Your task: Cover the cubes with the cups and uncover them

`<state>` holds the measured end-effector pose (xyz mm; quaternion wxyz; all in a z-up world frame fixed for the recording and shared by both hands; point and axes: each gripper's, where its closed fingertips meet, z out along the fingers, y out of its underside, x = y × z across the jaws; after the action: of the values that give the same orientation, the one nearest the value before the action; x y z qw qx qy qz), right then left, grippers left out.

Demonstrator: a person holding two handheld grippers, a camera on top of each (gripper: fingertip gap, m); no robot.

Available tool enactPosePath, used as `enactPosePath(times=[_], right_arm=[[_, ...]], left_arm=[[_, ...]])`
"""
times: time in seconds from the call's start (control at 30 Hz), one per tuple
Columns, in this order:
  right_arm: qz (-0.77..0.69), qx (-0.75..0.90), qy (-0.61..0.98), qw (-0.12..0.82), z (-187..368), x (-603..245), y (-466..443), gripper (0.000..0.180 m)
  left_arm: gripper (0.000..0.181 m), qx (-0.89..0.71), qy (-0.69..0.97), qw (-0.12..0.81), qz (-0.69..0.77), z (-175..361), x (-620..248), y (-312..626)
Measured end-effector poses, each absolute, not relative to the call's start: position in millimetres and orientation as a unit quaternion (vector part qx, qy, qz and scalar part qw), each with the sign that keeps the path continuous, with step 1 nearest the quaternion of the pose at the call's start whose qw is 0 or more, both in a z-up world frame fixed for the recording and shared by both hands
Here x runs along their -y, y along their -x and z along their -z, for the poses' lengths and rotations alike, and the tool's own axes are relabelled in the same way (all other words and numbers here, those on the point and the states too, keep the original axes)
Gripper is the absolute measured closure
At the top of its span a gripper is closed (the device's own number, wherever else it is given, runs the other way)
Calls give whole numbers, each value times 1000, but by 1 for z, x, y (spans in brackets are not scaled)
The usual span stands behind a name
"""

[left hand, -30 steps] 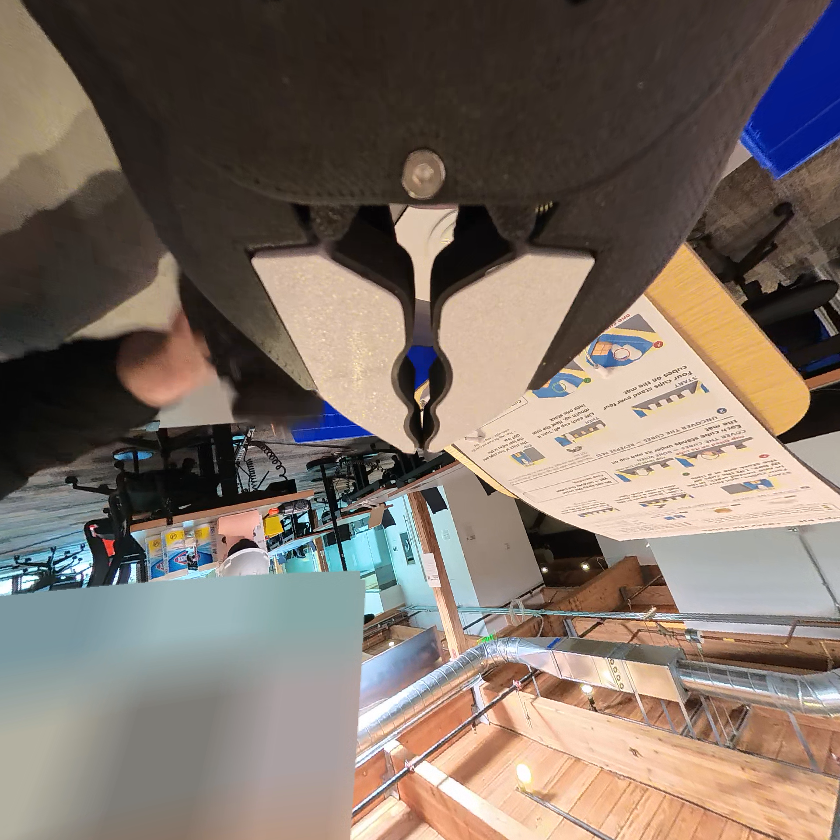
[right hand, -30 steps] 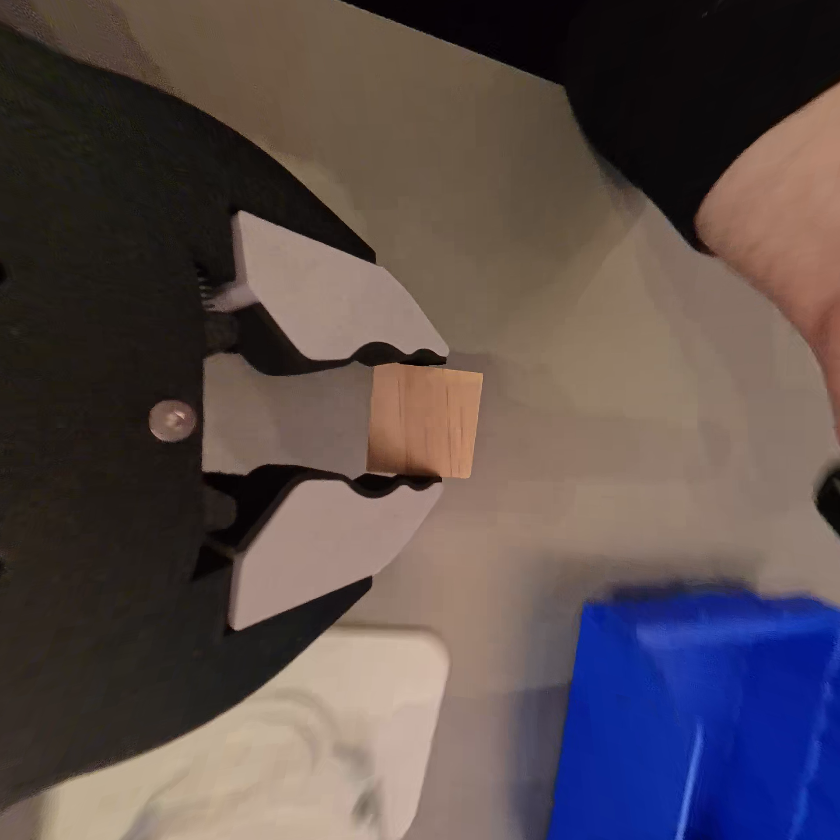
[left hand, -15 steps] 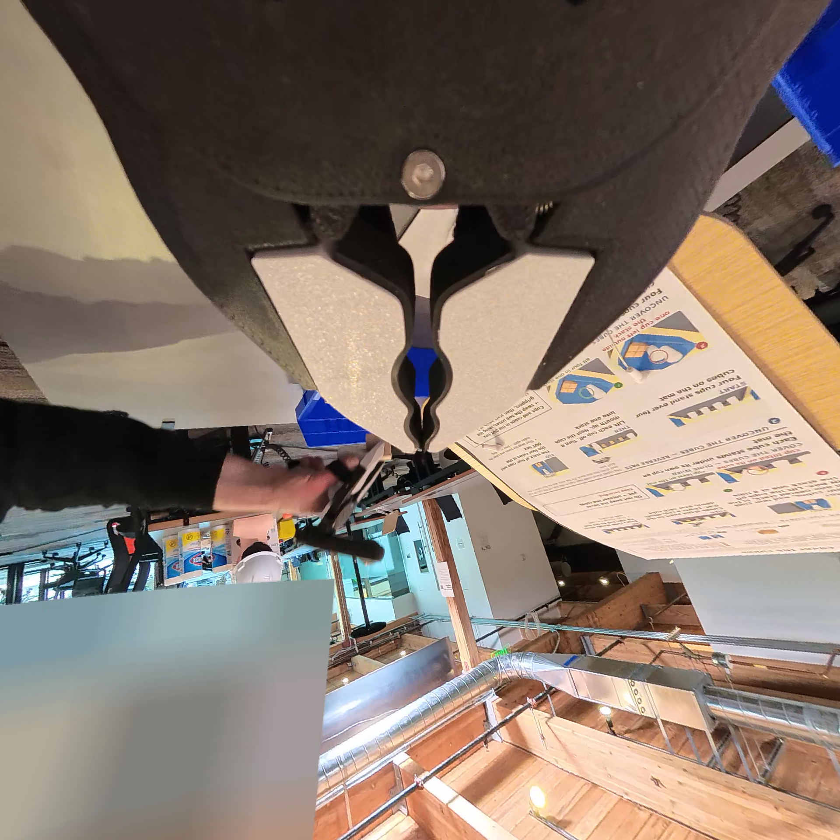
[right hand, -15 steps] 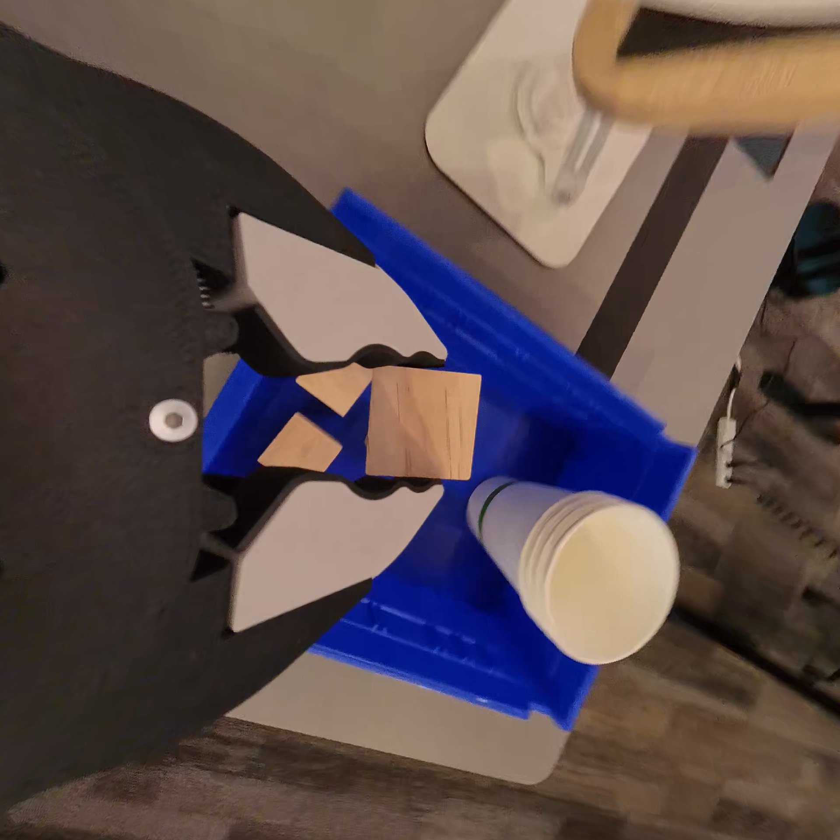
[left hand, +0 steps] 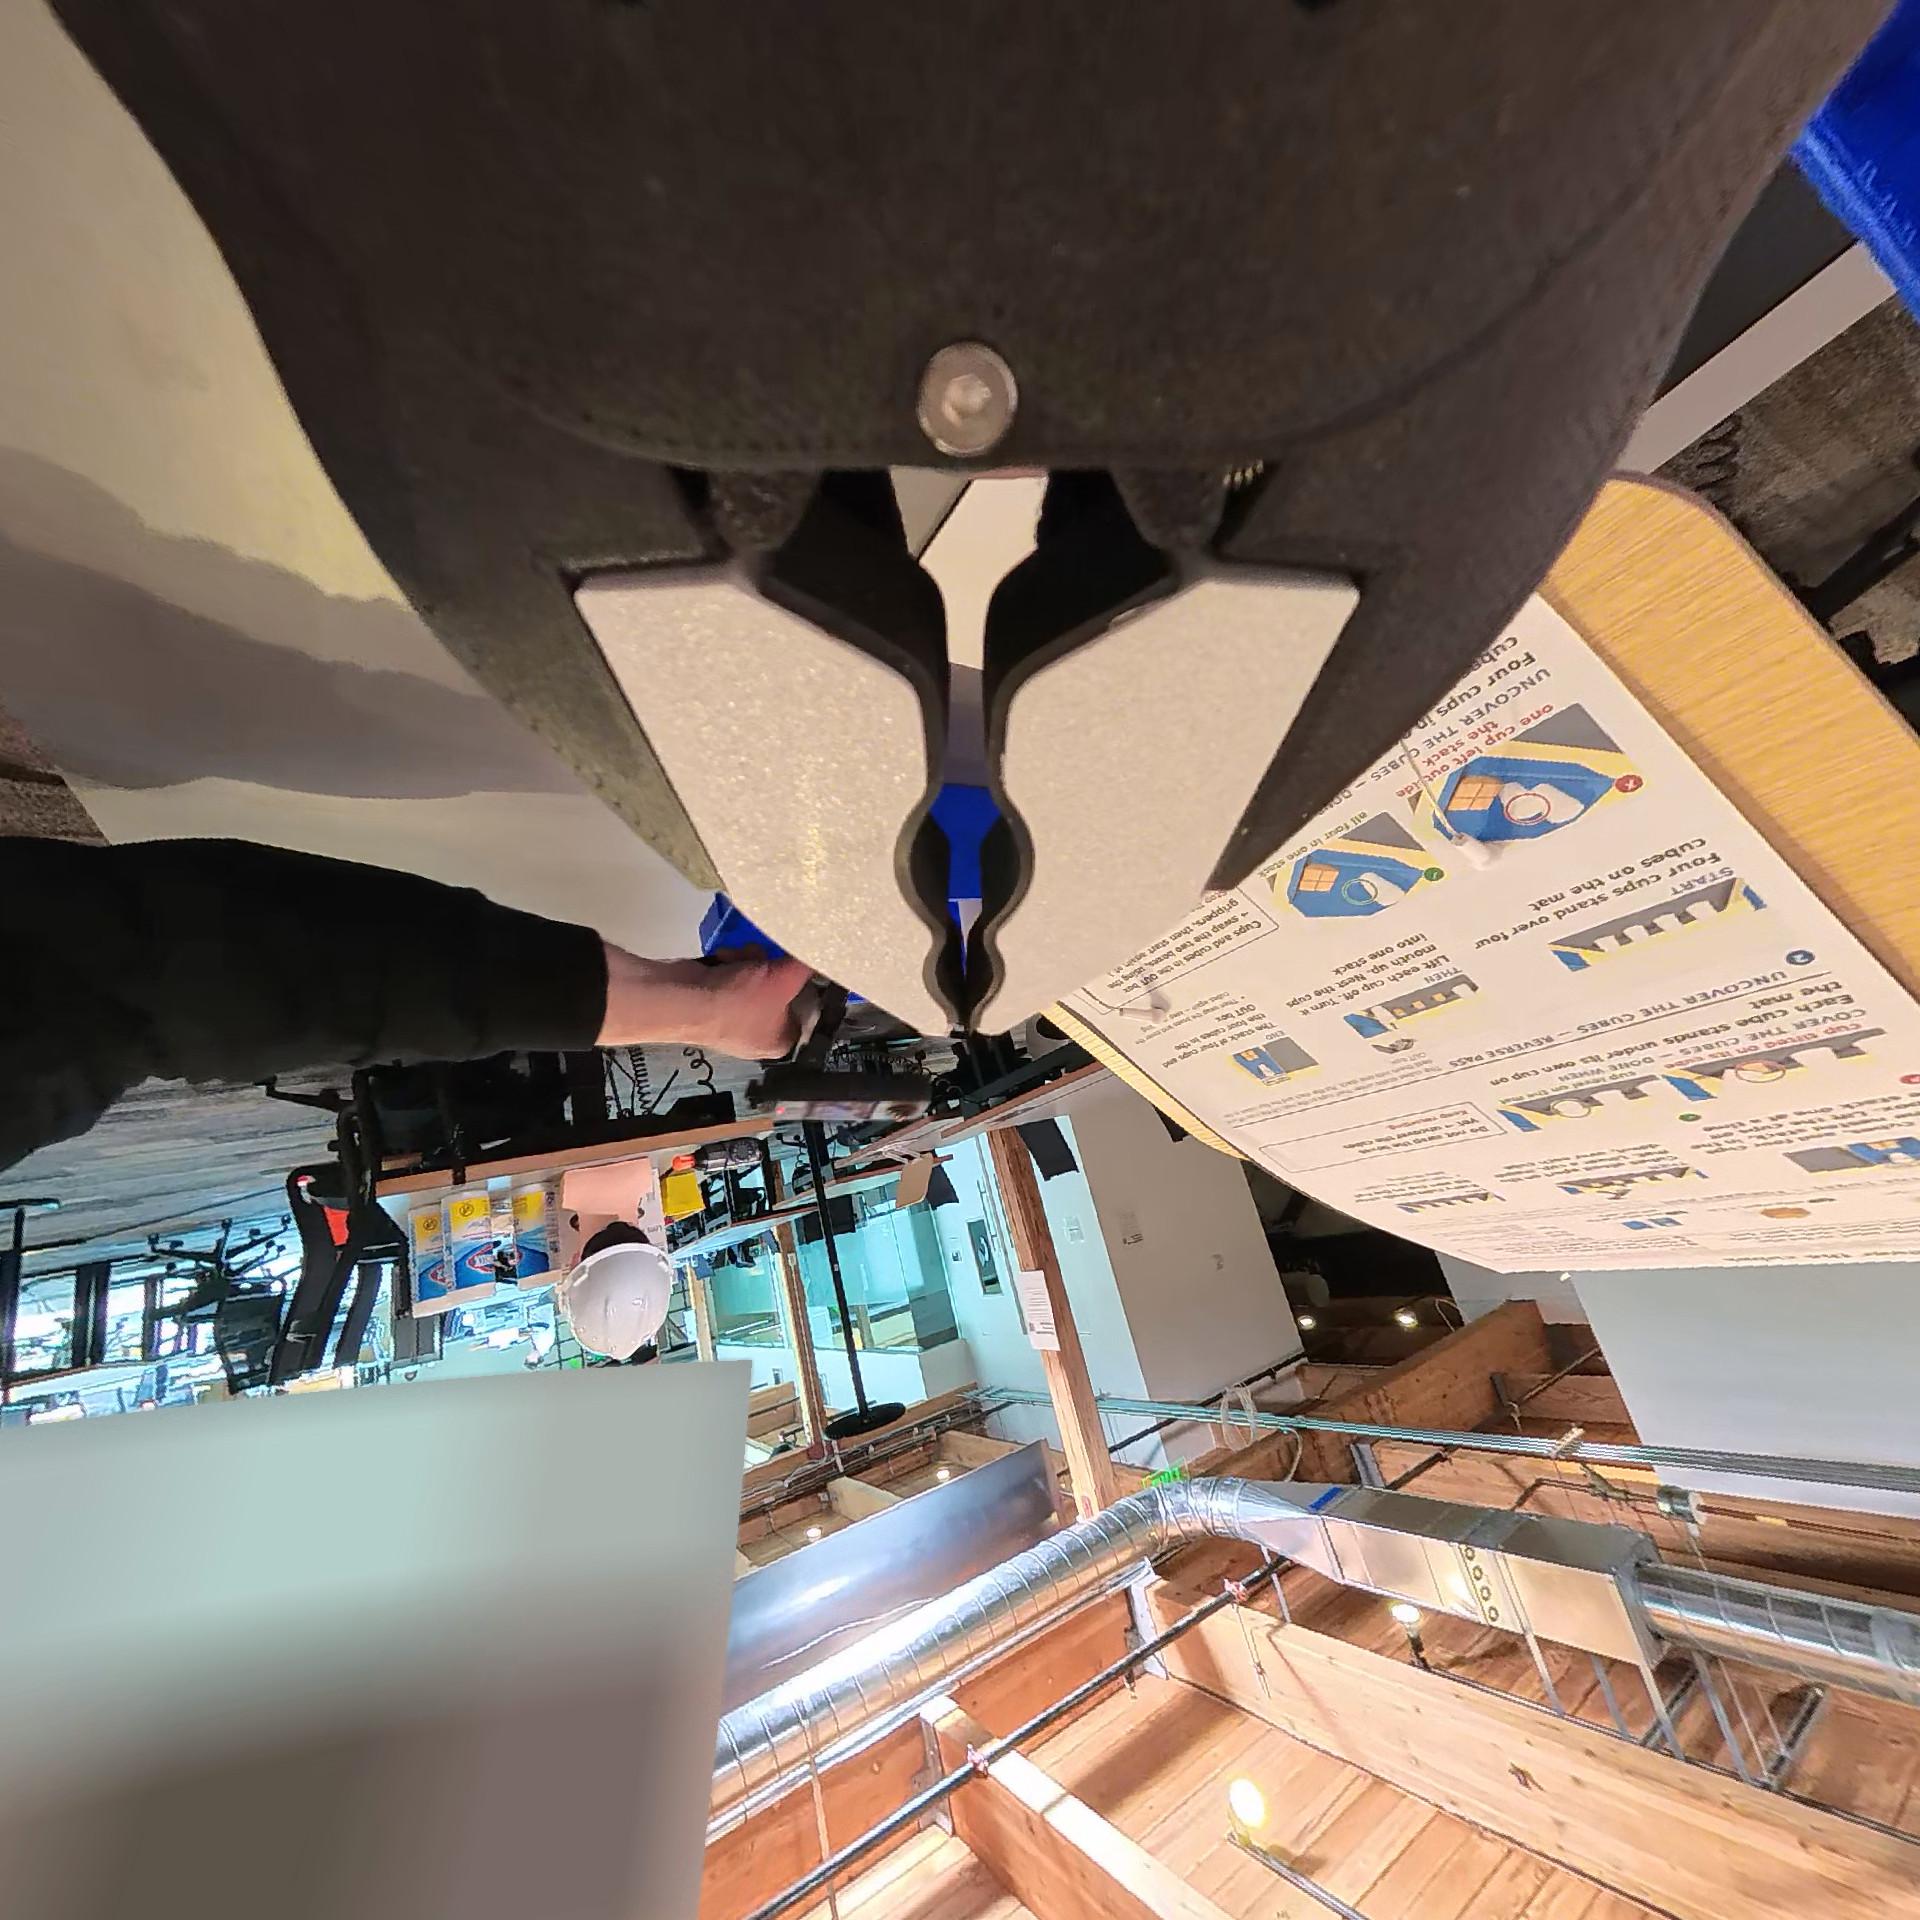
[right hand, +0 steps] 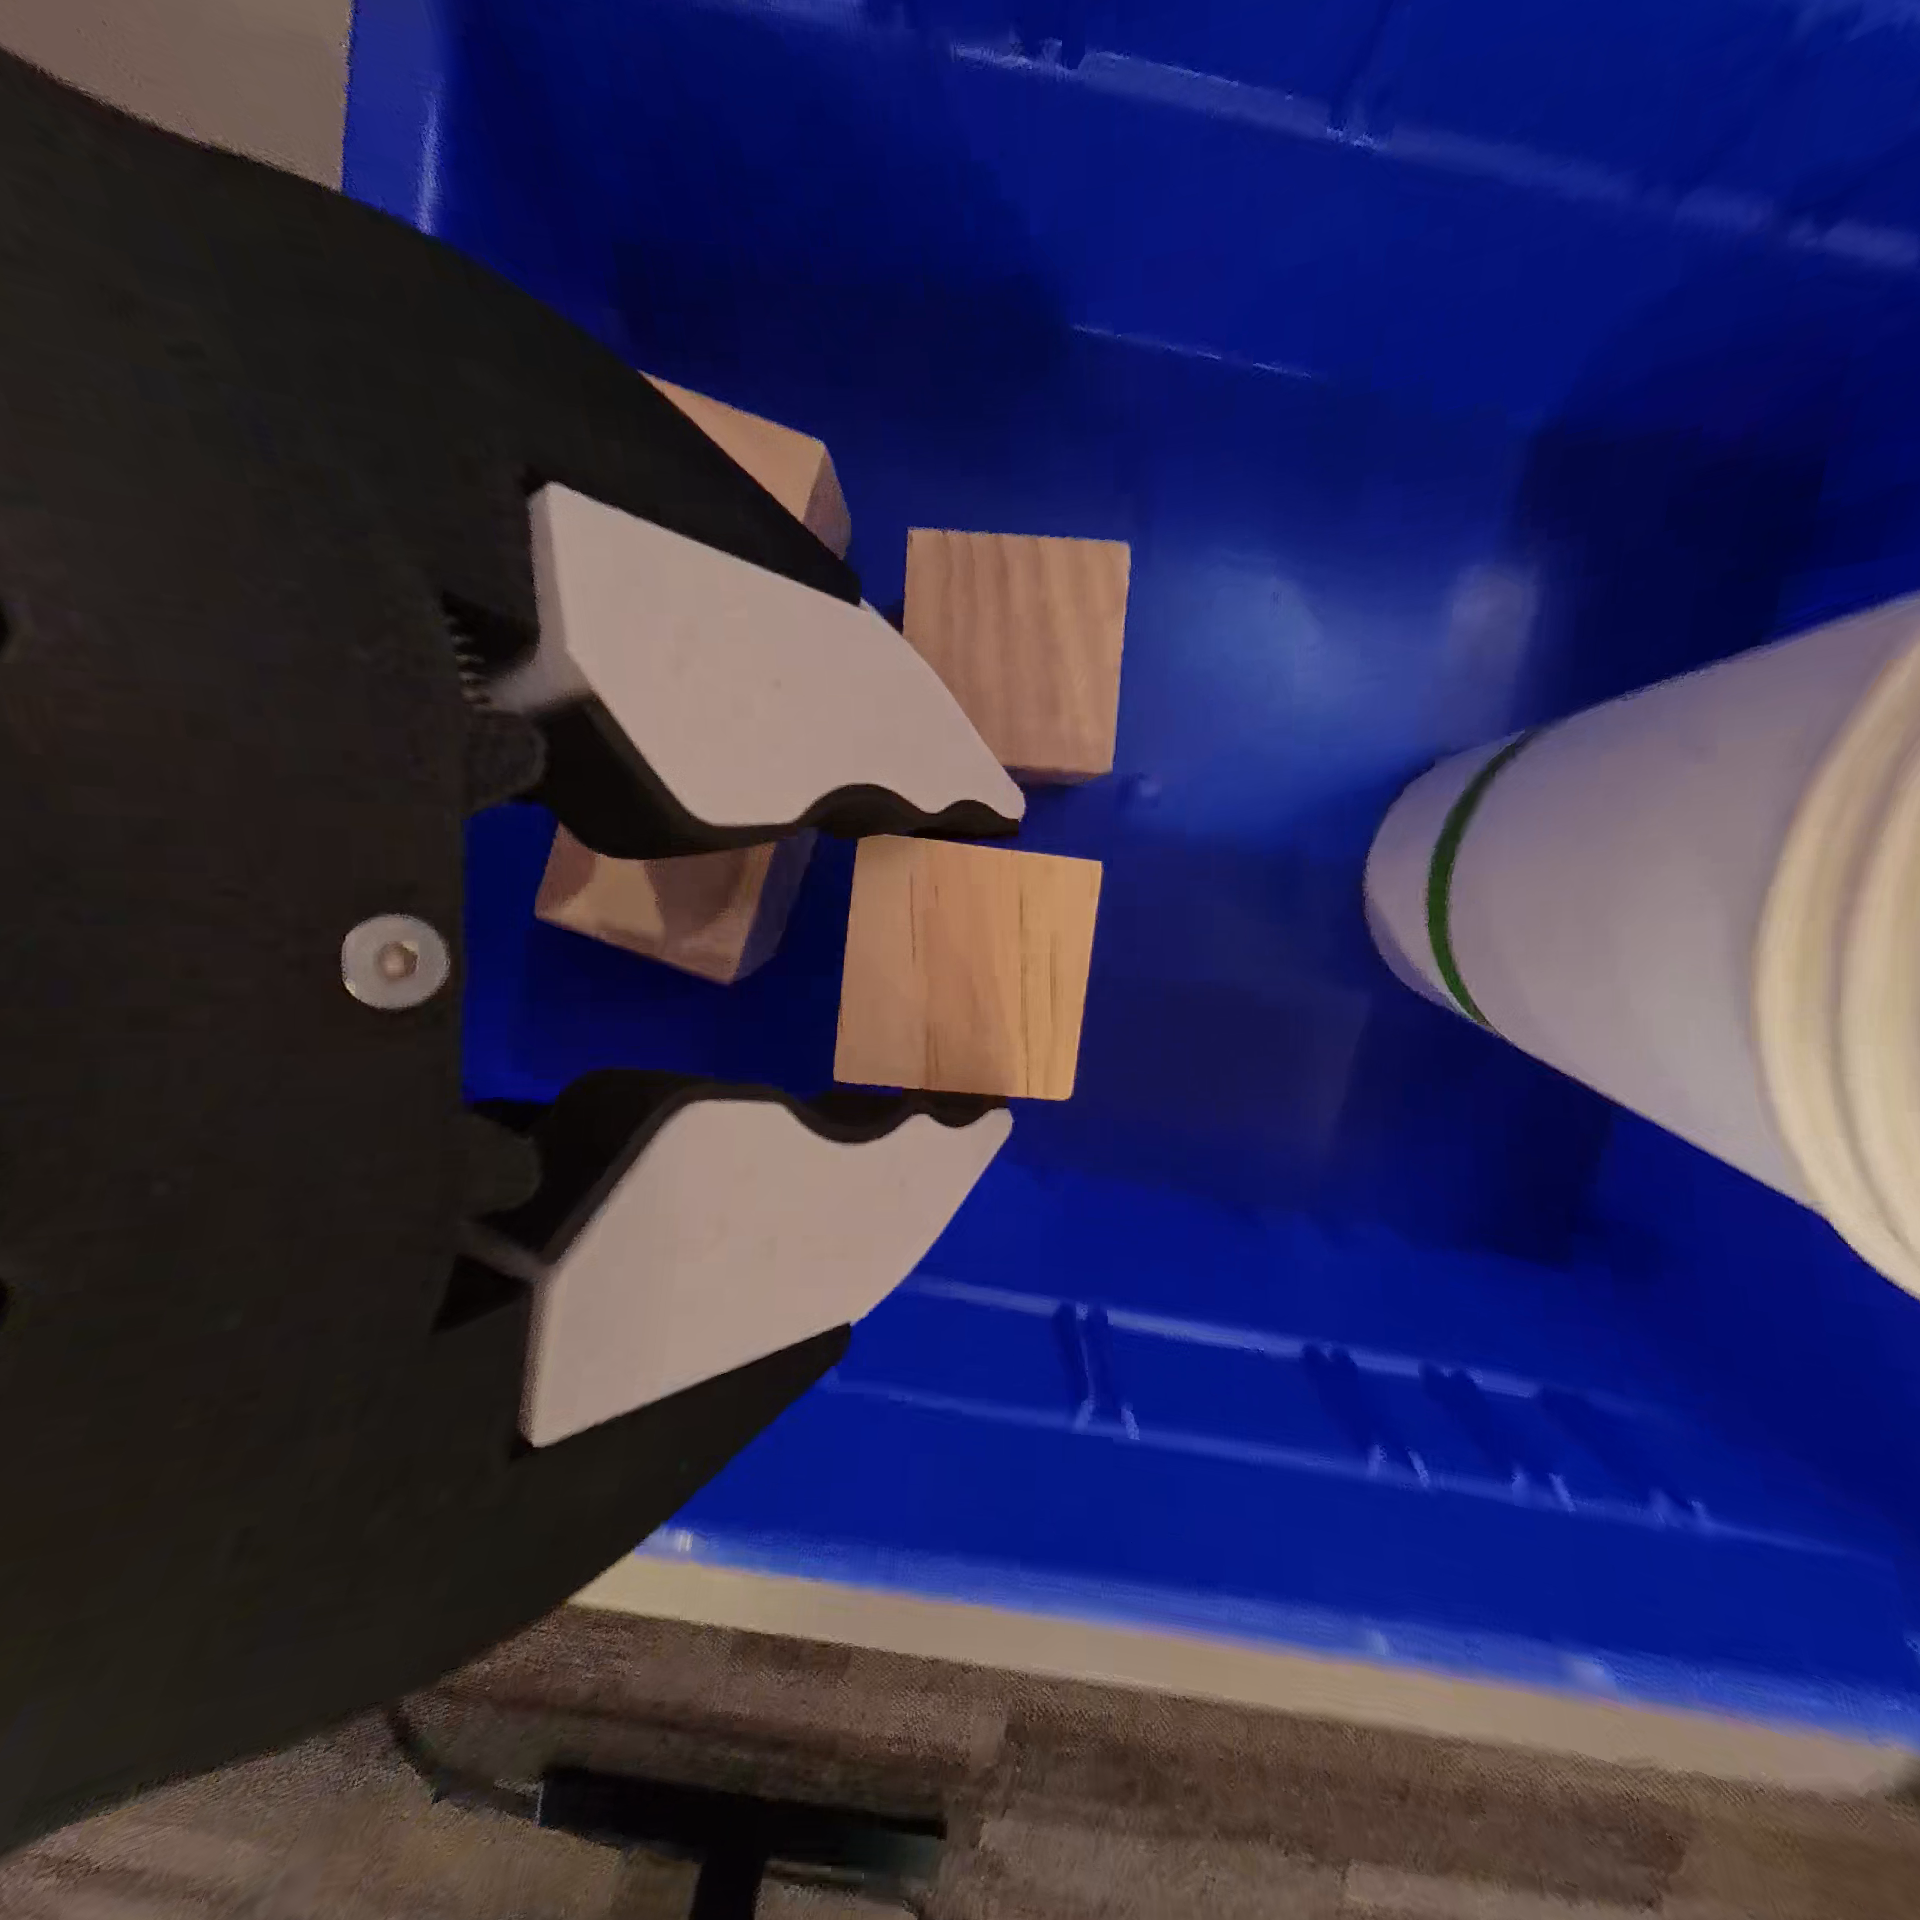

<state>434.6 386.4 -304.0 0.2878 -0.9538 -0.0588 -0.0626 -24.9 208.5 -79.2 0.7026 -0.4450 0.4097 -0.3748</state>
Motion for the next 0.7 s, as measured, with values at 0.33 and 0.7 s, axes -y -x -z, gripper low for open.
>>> enactPosePath(times=[0.33,0.7], right_arm=[[96,128,880,447,177,-353,-394,136],[4,280,791,544,172,-257,-256,180]], left_arm=[[181,-412,449,698,376,82,-210,21],[181,-314,587,689,286,135,-266,-12]])
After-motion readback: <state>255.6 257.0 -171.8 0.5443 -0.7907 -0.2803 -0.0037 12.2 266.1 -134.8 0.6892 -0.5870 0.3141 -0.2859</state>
